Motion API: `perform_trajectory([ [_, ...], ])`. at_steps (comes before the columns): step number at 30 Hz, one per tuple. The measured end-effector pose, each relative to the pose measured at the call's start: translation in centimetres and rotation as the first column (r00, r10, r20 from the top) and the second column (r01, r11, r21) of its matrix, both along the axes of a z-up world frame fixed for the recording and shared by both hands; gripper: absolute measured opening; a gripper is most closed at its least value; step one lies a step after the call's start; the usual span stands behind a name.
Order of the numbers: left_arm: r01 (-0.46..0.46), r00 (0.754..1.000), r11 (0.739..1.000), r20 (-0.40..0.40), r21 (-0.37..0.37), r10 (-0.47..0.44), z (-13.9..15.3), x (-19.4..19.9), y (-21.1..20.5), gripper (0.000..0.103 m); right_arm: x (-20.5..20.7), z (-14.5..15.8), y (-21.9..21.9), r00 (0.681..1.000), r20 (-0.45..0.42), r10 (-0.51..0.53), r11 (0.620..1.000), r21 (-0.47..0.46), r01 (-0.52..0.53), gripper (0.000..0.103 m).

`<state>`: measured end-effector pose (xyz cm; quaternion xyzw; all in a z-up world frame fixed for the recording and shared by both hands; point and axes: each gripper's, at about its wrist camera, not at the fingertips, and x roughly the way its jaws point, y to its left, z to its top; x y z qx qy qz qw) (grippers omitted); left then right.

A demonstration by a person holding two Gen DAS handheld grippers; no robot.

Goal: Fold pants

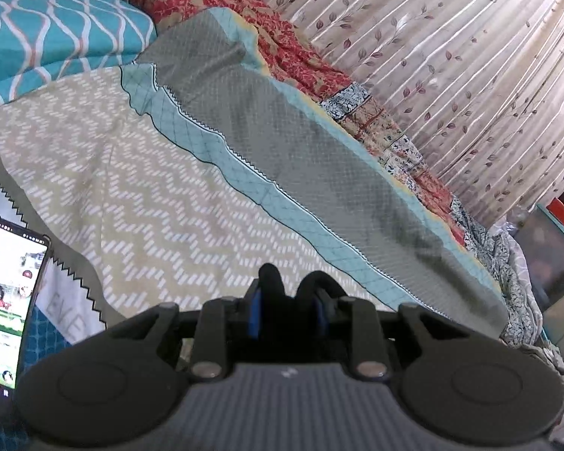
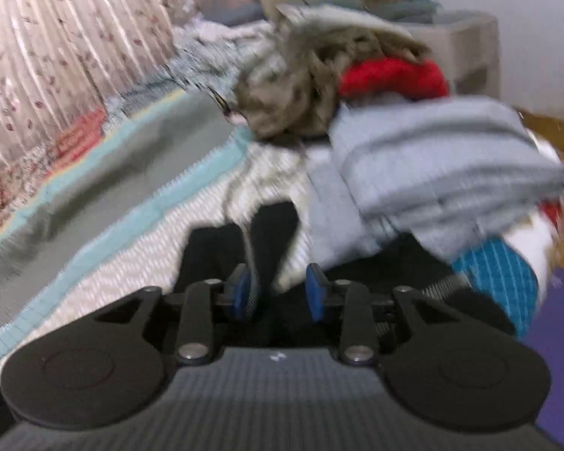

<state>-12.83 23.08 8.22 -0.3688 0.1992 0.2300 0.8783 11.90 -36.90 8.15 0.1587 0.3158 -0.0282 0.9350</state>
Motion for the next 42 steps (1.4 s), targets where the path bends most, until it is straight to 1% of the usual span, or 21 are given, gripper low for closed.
perform_trajectory([
  [1, -0.001, 1.000, 1.000, -0.003, 0.000, 0.001, 0.0, 0.1, -0.1, 0.024, 1.2, 0.2, 0.8, 0.999, 0.016, 0.028, 1.000, -0.011, -0.028, 0.059],
  [3, -0.007, 1.000, 1.000, -0.011, -0.006, 0.007, 0.0, 0.1, -0.3, 0.024, 3.7, -0.3, 2.4, 0.995, 0.013, 0.100, 0.994, -0.044, -0.099, 0.067],
  [5, -0.015, 1.000, 1.000, -0.017, -0.015, 0.015, 0.0, 0.1, -0.5, 0.024, 6.9, -1.0, 4.1, 0.984, -0.020, 0.175, 0.980, -0.089, -0.176, 0.067],
  [7, -0.022, 1.000, 1.000, -0.020, -0.021, 0.021, 0.0, 0.0, -0.5, 0.024, 10.3, -1.8, 4.5, 0.987, -0.043, 0.153, 0.980, -0.120, -0.157, 0.062],
  [8, -0.025, 0.999, 0.999, -0.022, -0.025, 0.025, 0.1, 0.0, -0.5, 0.024, 11.1, -2.1, 3.6, 0.991, -0.049, 0.121, 0.987, -0.097, -0.126, 0.057],
  [9, -0.026, 0.999, 0.999, -0.025, -0.024, 0.025, 0.2, 0.0, -0.5, 0.024, 12.3, -2.5, 2.8, 0.994, -0.066, 0.089, 0.994, -0.060, -0.093, 0.046],
  [10, -0.024, 0.999, 1.000, -0.029, -0.020, 0.024, 0.3, 0.1, -0.6, 0.024, 13.6, -2.8, 2.4, 0.993, -0.090, 0.072, 0.997, -0.029, -0.075, 0.043],
  [13, -0.014, 0.999, 1.000, -0.040, 0.005, 0.015, 0.7, 0.4, -1.1, 0.024, 15.4, -3.7, 2.8, 0.986, -0.134, 0.095, 0.995, 0.032, -0.091, 0.044],
  [17, -0.011, 0.999, 1.000, -0.045, 0.010, 0.012, 0.9, 0.7, -1.3, 0.024, 14.1, -3.8, 3.8, 0.978, -0.146, 0.150, 0.988, -0.001, -0.152, 0.046],
  [19, -0.011, 0.999, 1.000, -0.051, 0.009, 0.012, 0.9, 0.8, -1.3, 0.024, 14.3, -3.7, 4.8, 0.978, -0.130, 0.163, 0.986, -0.010, -0.165, 0.059],
  [22, -0.012, 0.998, 1.000, -0.055, 0.007, 0.012, 1.0, 0.7, -1.3, 0.024, 13.8, -4.0, 5.0, 0.974, -0.129, 0.189, 0.980, -0.038, -0.195, 0.060],
  [23, -0.012, 0.998, 1.000, -0.055, 0.006, 0.013, 1.0, 0.7, -1.3, 0.024, 15.4, -4.9, 5.3, 0.967, -0.168, 0.193, 0.976, -0.068, -0.206, 0.059],
  [25, -0.013, 0.998, 1.000, -0.055, 0.009, 0.014, 1.1, 0.7, -1.3, 0.024, 17.1, -5.7, 6.0, 0.947, -0.243, 0.210, 0.962, -0.123, -0.245, 0.008],
  [26, -0.015, 0.998, 1.000, -0.054, 0.013, 0.016, 1.2, 0.7, -1.4, 0.024, 17.2, -5.1, 5.6, 0.963, -0.208, 0.170, 0.971, -0.133, -0.200, 0.007],
  [27, -0.017, 0.998, 1.000, -0.053, 0.019, 0.018, 1.4, 0.7, -1.4, 0.024, 16.2, -4.0, 4.1, 0.983, -0.142, 0.117, 0.986, -0.098, -0.132, 0.007],
  [28, -0.021, 0.999, 0.999, -0.048, 0.027, 0.022, 1.5, 0.5, -1.5, 0.024, 15.1, -2.5, 1.9, 0.997, -0.062, 0.048, 0.999, -0.017, -0.050, 0.007],
  [30, -0.034, 0.999, 0.999, -0.033, 0.033, 0.035, 1.8, 0.2, -1.5, 0.024, 12.1, 0.0, -2.0, 0.996, 0.062, -0.062, 0.991, 0.124, 0.054, 0.007],
  [32, -0.053, 0.999, 0.998, -0.010, 0.024, 0.053, 2.1, -0.1, -1.1, 0.024, 8.7, 1.9, -4.9, 0.981, 0.137, -0.135, 0.979, 0.174, 0.111, 0.007],
  [35, -0.073, 0.996, 0.997, 0.056, -0.003, 0.073, 2.8, -0.2, -0.2, 0.023, 6.5, 4.3, -7.2, 0.969, 0.190, -0.159, 0.968, 0.221, 0.116, 0.007],
  [37, -0.074, 0.993, 0.997, 0.088, -0.003, 0.074, 3.6, 0.4, 0.5, 0.023, 6.3, 5.7, -7.1, 0.964, 0.218, -0.152, 0.970, 0.219, 0.104, 0.007],
  [42, -0.112, 0.984, 0.994, 0.142, -0.008, 0.112, 4.9, 3.6, 2.5, 0.023, 8.4, 6.5, -5.1, 0.976, 0.186, -0.117, 0.972, 0.222, 0.075, 0.007],
])
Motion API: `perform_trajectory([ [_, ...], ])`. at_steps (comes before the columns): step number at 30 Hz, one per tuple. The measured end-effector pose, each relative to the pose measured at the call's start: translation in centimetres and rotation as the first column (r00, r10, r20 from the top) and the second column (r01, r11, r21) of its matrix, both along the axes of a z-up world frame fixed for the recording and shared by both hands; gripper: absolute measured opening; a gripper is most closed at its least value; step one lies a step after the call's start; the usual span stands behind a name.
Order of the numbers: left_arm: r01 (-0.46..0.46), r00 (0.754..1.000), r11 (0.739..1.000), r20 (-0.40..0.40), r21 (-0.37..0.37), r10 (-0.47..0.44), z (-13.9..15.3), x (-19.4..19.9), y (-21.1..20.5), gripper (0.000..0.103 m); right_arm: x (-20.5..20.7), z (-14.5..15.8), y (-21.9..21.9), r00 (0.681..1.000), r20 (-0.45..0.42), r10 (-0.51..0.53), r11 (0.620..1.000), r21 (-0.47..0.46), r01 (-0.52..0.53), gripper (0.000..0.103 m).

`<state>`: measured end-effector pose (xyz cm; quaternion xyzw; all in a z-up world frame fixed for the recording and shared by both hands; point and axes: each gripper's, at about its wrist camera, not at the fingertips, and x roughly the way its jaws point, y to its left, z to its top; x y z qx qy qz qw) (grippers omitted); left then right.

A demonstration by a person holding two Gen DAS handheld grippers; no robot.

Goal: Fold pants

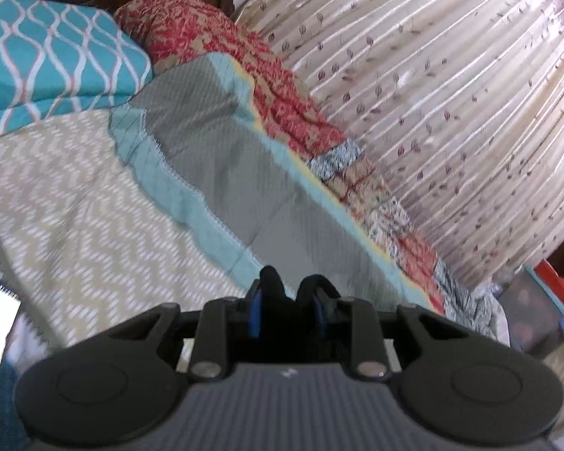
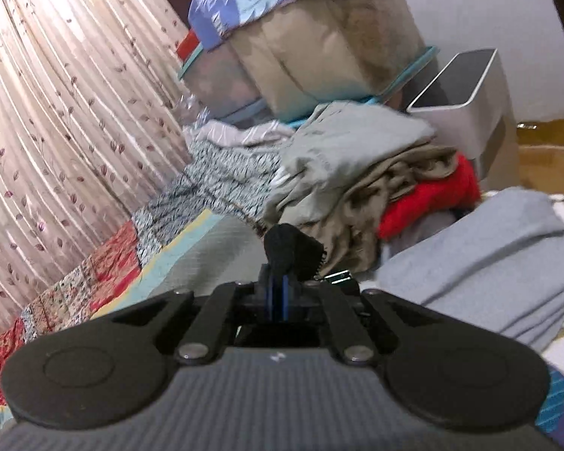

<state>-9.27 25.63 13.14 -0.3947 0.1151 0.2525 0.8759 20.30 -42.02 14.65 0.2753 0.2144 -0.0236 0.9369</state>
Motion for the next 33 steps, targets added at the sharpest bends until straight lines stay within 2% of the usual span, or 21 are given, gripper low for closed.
perform_trajectory([
  [3, -0.022, 1.000, 1.000, -0.017, 0.003, 0.022, -0.4, 3.1, 1.6, 0.023, 2.0, -1.0, 2.1, 0.999, -0.046, 0.001, 1.000, -0.024, -0.003, 0.007],
  [8, -0.035, 0.996, 0.999, -0.081, -0.031, 0.032, -3.0, 10.2, 4.9, 0.023, 8.8, -3.2, 5.3, 0.993, -0.118, -0.018, 1.000, 0.000, 0.018, 0.007],
  [11, -0.040, 0.993, 0.998, -0.110, -0.055, 0.034, -4.2, 13.6, 5.9, 0.023, 12.2, -2.8, 6.9, 0.992, -0.122, -0.039, 0.999, -0.009, 0.038, 0.007],
  [15, -0.047, 0.991, 0.998, -0.128, -0.042, 0.041, -5.0, 17.0, 6.7, 0.024, 14.4, -1.7, 7.8, 0.993, -0.103, -0.052, 0.997, 0.050, 0.057, 0.008],
  [16, -0.061, 0.989, 0.997, -0.141, -0.044, 0.054, -5.5, 17.7, 7.0, 0.026, 15.2, -1.9, 8.1, 0.993, -0.111, -0.048, 0.997, 0.056, 0.055, 0.015],
  [17, -0.079, 0.982, 0.996, -0.176, -0.048, 0.070, -6.3, 18.6, 7.2, 0.032, 15.8, -2.5, 8.4, 0.991, -0.128, -0.032, 0.997, 0.065, 0.041, 0.019],
  [18, -0.096, 0.971, 0.993, -0.224, -0.061, 0.080, -7.1, 19.4, 7.4, 0.038, 16.6, -3.4, 8.7, 0.987, -0.162, 0.005, 0.997, 0.075, 0.008, 0.043],
  [19, -0.121, 0.954, 0.989, -0.285, -0.079, 0.094, -8.0, 20.0, 7.6, 0.039, 17.1, -4.0, 9.0, 0.980, -0.198, 0.018, 0.998, 0.067, -0.005, 0.061],
  [20, -0.141, 0.937, 0.985, -0.335, -0.095, 0.102, -8.8, 20.3, 7.8, 0.042, 16.7, -4.3, 9.0, 0.979, -0.202, -0.009, 0.999, 0.042, 0.018, 0.061],
  [21, -0.146, 0.932, 0.984, -0.349, -0.105, 0.101, -9.3, 20.1, 8.0, 0.044, 15.8, -4.5, 8.8, 0.986, -0.164, -0.032, 0.999, 0.028, 0.037, 0.061],
  [23, -0.136, 0.946, 0.982, -0.312, -0.127, 0.091, -9.5, 18.4, 8.3, 0.047, 14.6, -5.1, 7.7, 0.994, -0.113, 0.006, 1.000, 0.027, -0.003, 0.058],
  [24, -0.141, 0.951, 0.981, -0.293, -0.136, 0.096, -9.2, 17.1, 8.4, 0.049, 14.1, -5.6, 6.8, 0.993, -0.116, 0.021, 1.000, 0.014, -0.019, 0.056],
  [26, -0.143, 0.962, 0.981, -0.253, -0.134, 0.106, -8.6, 14.1, 8.4, 0.050, 13.0, -6.8, 5.1, 0.990, -0.137, 0.019, 0.999, -0.029, -0.023, 0.044],
  [29, -0.129, 0.967, 0.984, -0.237, -0.122, 0.097, -8.0, 9.6, 7.7, 0.051, 12.0, -9.2, 3.3, 0.983, -0.168, 0.079, 0.996, -0.030, -0.085, 0.041],
  [33, -0.092, 0.960, 0.988, -0.275, -0.125, 0.054, -7.9, 4.7, 5.6, 0.056, 11.9, -12.1, 2.9, 0.970, -0.220, 0.099, 0.995, -0.009, -0.103, 0.041],
])
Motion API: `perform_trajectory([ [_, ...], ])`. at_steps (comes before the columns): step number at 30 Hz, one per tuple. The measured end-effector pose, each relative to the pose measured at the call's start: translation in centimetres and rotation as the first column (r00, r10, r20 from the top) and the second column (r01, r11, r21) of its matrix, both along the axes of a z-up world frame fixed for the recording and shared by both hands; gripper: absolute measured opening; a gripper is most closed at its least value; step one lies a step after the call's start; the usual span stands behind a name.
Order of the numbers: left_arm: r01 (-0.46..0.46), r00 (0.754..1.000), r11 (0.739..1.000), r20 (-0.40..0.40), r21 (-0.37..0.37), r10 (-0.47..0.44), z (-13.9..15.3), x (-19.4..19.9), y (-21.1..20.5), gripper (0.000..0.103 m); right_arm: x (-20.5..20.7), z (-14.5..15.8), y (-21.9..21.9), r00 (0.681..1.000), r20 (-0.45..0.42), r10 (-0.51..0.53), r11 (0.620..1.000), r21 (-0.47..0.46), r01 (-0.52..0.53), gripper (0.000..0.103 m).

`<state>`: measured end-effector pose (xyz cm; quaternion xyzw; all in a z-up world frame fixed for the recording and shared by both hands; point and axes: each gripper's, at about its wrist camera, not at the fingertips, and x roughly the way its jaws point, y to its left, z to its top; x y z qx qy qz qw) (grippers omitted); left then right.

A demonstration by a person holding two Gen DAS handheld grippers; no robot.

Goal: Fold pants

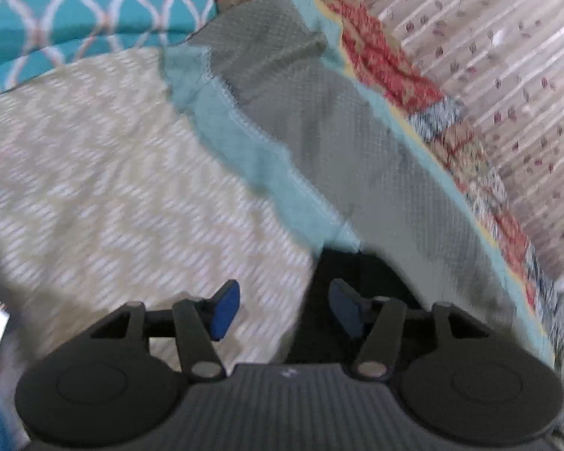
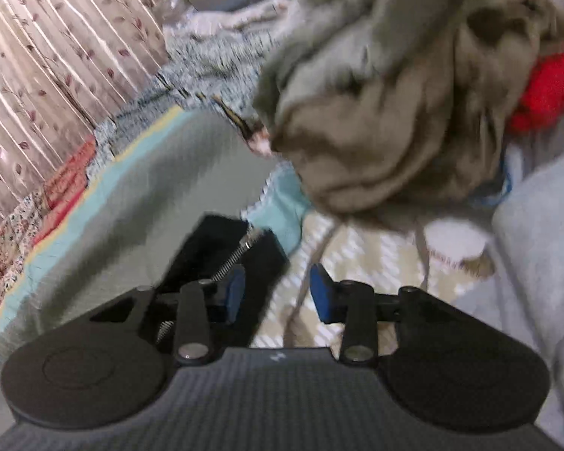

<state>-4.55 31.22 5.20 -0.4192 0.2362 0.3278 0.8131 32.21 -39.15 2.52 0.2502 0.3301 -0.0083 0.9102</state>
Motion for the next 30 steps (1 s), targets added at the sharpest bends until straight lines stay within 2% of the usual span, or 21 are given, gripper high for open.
perform_trajectory([
  [4, 0.038, 0.997, 0.999, -0.068, -0.034, -0.041, -0.8, -4.2, -3.1, 0.062, 1.4, -1.2, 1.4, 0.999, -0.027, -0.017, 0.997, 0.076, 0.019, 0.043],
  [6, 0.036, 0.995, 0.997, -0.088, -0.063, -0.041, -1.4, -5.6, -3.9, 0.076, 2.3, -1.5, 2.5, 0.999, -0.035, -0.008, 0.998, 0.062, 0.010, 0.043],
  [7, 0.033, 0.994, 0.996, -0.099, -0.086, -0.041, -1.9, -6.1, -4.3, 0.079, 2.8, -1.8, 3.1, 0.999, -0.053, -0.005, 0.999, 0.047, 0.008, 0.043],
  [8, 0.031, 0.993, 0.994, -0.108, -0.107, -0.042, -2.4, -6.4, -4.6, 0.080, 3.1, -2.2, 3.6, 0.996, -0.088, -0.003, 1.000, 0.031, 0.005, 0.038],
  [9, 0.029, 0.992, 0.992, -0.117, -0.121, -0.043, -2.9, -6.4, -4.8, 0.078, 3.2, -2.2, 4.2, 0.995, -0.104, -0.007, 1.000, -0.007, 0.007, 0.026],
  [10, 0.029, 0.990, 0.990, -0.130, -0.137, -0.047, -3.4, -6.2, -5.0, 0.076, 3.0, -1.7, 4.7, 0.995, -0.101, -0.014, 0.998, -0.069, 0.007, 0.006],
  [11, 0.034, 0.989, 0.990, -0.135, -0.138, -0.053, -3.6, -6.2, -5.3, 0.075, 2.6, -1.1, 4.9, 0.996, -0.088, -0.017, 0.995, -0.101, 0.008, 0.006],
  [12, 0.047, 0.989, 0.991, -0.132, -0.126, -0.063, -3.5, -6.0, -5.6, 0.072, 1.6, 0.1, 4.8, 0.998, -0.039, -0.042, 0.993, -0.116, 0.037, 0.006],
  [13, 0.064, 0.989, 0.991, -0.122, -0.117, -0.078, -3.4, -6.0, -6.0, 0.061, 0.2, 1.5, 4.5, 0.996, 0.028, -0.079, 0.988, -0.130, 0.082, 0.006],
  [14, 0.088, 0.989, 0.989, -0.108, -0.116, -0.101, -3.1, -5.8, -6.1, 0.055, -1.2, 2.9, 4.2, 0.989, 0.096, -0.109, 0.982, -0.141, 0.121, 0.006],
  [16, 0.104, 0.989, 0.987, -0.089, -0.123, -0.115, -3.0, -5.7, -6.5, 0.055, -3.4, 4.6, 3.9, 0.976, 0.161, -0.144, 0.966, -0.193, 0.174, 0.006],
  [17, 0.101, 0.989, 0.987, -0.094, -0.123, -0.113, -3.0, -5.6, -6.6, 0.056, -3.7, 4.6, 4.0, 0.978, 0.143, -0.154, 0.950, -0.252, 0.186, 0.008],
  [18, 0.103, 0.989, 0.986, -0.096, -0.129, -0.116, -3.0, -5.6, -6.7, 0.058, -3.6, 4.3, 4.1, 0.983, 0.101, -0.151, 0.938, -0.299, 0.175, 0.014],
  [19, 0.101, 0.989, 0.985, -0.091, -0.138, -0.114, -3.0, -5.6, -6.7, 0.058, -3.3, 3.5, 4.0, 0.990, 0.026, -0.137, 0.934, -0.328, 0.138, 0.028],
  [20, 0.098, 0.991, 0.983, -0.078, -0.153, -0.111, -3.0, -6.0, -6.7, 0.059, -3.0, 2.9, 3.7, 0.990, -0.060, -0.130, 0.934, -0.342, 0.102, 0.033],
  [21, 0.099, 0.992, 0.982, -0.067, -0.160, -0.110, -2.8, -6.2, -6.8, 0.063, -3.5, 2.8, 3.2, 0.985, -0.084, -0.152, 0.936, -0.333, 0.116, 0.033],
  [23, 0.097, 0.993, 0.982, -0.057, -0.160, -0.107, -2.6, -7.1, -7.1, 0.072, -6.5, 3.9, 2.3, 0.985, 0.003, -0.173, 0.954, -0.248, 0.168, 0.033],
  [24, 0.093, 0.993, 0.983, -0.056, -0.158, -0.103, -2.5, -7.3, -7.1, 0.073, -8.0, 4.6, 2.4, 0.987, 0.025, -0.159, 0.962, -0.221, 0.160, 0.033],
  [27, 0.097, 0.995, 0.977, -0.018, -0.190, -0.102, -2.7, -8.0, -6.9, 0.075, -13.1, 6.3, 3.4, 0.997, 0.057, -0.043, 0.987, -0.151, 0.051, 0.034],
  [30, 0.116, 0.993, 0.964, 0.033, -0.238, -0.112, -3.3, -8.0, -7.0, 0.082, -18.9, 6.7, 4.9, 0.987, 0.073, 0.144, 0.987, -0.076, -0.138, 0.038],
])
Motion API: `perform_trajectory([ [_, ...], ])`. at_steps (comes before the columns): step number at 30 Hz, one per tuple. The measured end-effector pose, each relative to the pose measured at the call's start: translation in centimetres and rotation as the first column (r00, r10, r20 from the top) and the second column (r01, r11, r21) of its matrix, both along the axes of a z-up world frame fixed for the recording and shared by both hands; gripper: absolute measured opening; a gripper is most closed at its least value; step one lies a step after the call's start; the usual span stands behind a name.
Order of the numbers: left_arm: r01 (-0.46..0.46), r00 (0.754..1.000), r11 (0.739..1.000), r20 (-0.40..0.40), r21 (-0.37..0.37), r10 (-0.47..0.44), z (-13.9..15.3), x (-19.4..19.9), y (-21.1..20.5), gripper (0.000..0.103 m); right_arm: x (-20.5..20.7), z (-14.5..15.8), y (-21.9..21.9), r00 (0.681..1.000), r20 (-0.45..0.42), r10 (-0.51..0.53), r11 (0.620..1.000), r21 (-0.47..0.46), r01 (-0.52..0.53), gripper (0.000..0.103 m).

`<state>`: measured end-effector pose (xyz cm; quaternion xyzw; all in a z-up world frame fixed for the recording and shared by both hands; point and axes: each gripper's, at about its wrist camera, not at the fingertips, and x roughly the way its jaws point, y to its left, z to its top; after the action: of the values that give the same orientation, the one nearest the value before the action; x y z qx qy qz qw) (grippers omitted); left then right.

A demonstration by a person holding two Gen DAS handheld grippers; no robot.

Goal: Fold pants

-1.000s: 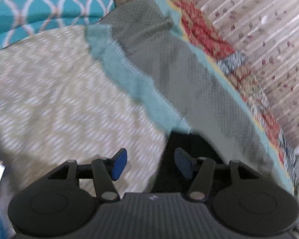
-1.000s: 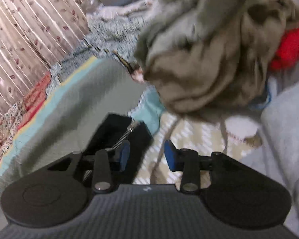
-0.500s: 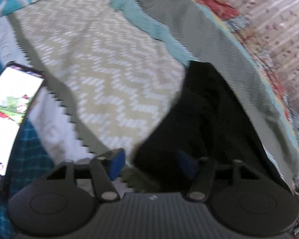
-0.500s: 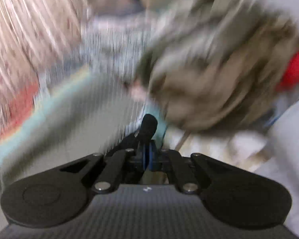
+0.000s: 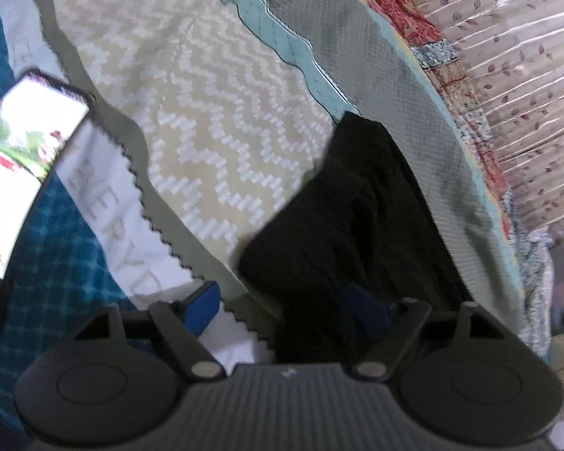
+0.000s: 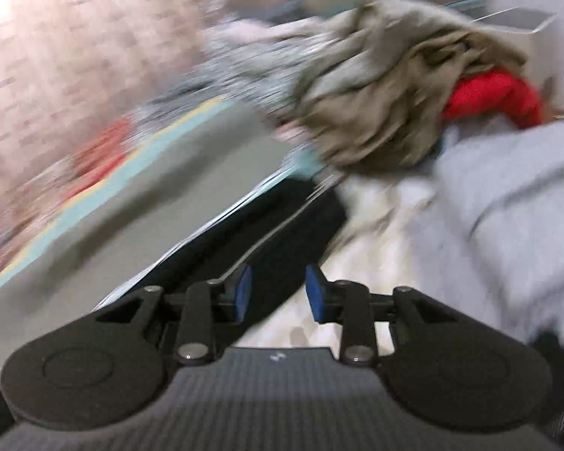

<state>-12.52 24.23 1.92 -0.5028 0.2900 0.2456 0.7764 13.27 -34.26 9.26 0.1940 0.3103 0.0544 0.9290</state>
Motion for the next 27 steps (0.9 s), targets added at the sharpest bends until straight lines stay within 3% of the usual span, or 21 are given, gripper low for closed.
perform_trajectory([
  [4, 0.029, 0.999, 0.999, 0.031, -0.033, -0.028, -1.2, 1.2, -0.4, 0.083, -7.3, -2.1, 3.3, 0.963, -0.012, 0.270, 0.960, 0.083, -0.269, 0.043],
  [5, 0.030, 0.999, 0.999, 0.037, -0.033, -0.028, -1.5, 1.6, -0.6, 0.077, -9.3, -2.7, 4.7, 0.941, -0.030, 0.337, 0.938, 0.096, -0.333, 0.043],
  [8, 0.034, 0.999, 0.999, 0.025, -0.011, -0.034, -1.9, 2.6, -1.1, 0.013, -13.0, -4.4, 9.5, 0.867, -0.092, 0.490, 0.871, 0.100, -0.482, 0.041],
  [11, -0.008, 1.000, 0.999, 0.011, 0.032, 0.007, -1.1, 1.3, -1.4, 0.012, -15.3, -6.6, 13.7, 0.797, -0.199, 0.571, 0.821, 0.152, -0.550, 0.040],
  [13, -0.028, 1.000, 0.996, -0.004, 0.080, 0.028, 0.1, -0.8, -1.5, 0.012, -16.6, -7.2, 15.3, 0.779, -0.238, 0.580, 0.814, 0.155, -0.559, 0.041],
  [16, -0.052, 0.998, 0.996, 0.023, 0.073, 0.050, 1.0, -4.7, -1.3, 0.012, -17.6, -6.6, 16.6, 0.768, -0.227, 0.598, 0.798, 0.090, -0.595, 0.041],
  [18, -0.050, 0.998, 0.996, -0.021, 0.070, 0.052, 0.0, -5.6, -1.5, 0.013, -16.9, -6.9, 16.7, 0.770, -0.225, 0.597, 0.800, 0.093, -0.593, 0.041],
  [20, -0.062, 0.993, 0.997, -0.097, 0.046, 0.066, -1.2, -5.3, -1.6, 0.028, -15.1, -7.3, 16.8, 0.777, -0.234, 0.585, 0.810, 0.125, -0.573, 0.041],
  [22, -0.066, 0.995, 0.998, -0.077, 0.021, 0.067, -0.7, -5.8, -1.5, 0.030, -14.1, -6.8, 16.6, 0.765, -0.247, 0.595, 0.803, 0.148, -0.577, 0.041],
  [24, -0.049, 0.997, 0.997, -0.062, 0.064, 0.053, 1.4, -6.2, -1.6, 0.033, -13.3, -5.5, 15.7, 0.759, -0.239, 0.605, 0.796, 0.156, -0.585, 0.041],
  [27, -0.062, 0.998, 0.977, 0.006, 0.203, 0.062, 5.6, -6.7, -1.7, 0.034, -11.9, -3.3, 12.5, 0.796, -0.183, 0.577, 0.816, 0.166, -0.553, 0.041],
])
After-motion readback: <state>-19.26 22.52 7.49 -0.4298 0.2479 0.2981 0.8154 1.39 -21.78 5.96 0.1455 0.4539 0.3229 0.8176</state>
